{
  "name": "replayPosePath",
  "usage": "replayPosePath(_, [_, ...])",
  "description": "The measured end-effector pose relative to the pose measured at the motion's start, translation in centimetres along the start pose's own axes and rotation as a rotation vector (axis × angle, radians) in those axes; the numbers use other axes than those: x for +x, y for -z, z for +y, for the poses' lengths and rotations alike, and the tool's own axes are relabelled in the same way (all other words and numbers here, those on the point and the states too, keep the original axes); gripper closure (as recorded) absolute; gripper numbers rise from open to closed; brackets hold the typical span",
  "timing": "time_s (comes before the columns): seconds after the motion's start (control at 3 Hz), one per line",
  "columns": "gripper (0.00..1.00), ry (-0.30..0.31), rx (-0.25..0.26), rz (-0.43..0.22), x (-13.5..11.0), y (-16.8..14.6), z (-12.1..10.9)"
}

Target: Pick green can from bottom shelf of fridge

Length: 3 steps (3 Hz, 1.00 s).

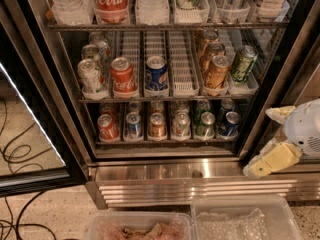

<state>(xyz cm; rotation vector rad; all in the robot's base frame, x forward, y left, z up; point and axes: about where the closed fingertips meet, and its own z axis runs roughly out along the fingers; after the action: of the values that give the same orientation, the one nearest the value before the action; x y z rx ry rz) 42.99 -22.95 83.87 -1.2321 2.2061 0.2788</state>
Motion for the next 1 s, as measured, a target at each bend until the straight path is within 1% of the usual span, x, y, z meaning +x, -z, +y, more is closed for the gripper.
replayPosePath(0.33, [0.0,-0.108,-0.053,-0.115,1.2,-2.7,0.8])
replayPosePath(0.67, [0.0,-0.315,-0.094,-0.206,2.6,-6.0,1.1])
replayPosePath(1.0, [0.0,-0.334,-0.095,-0.211,2.2,-5.9,1.1])
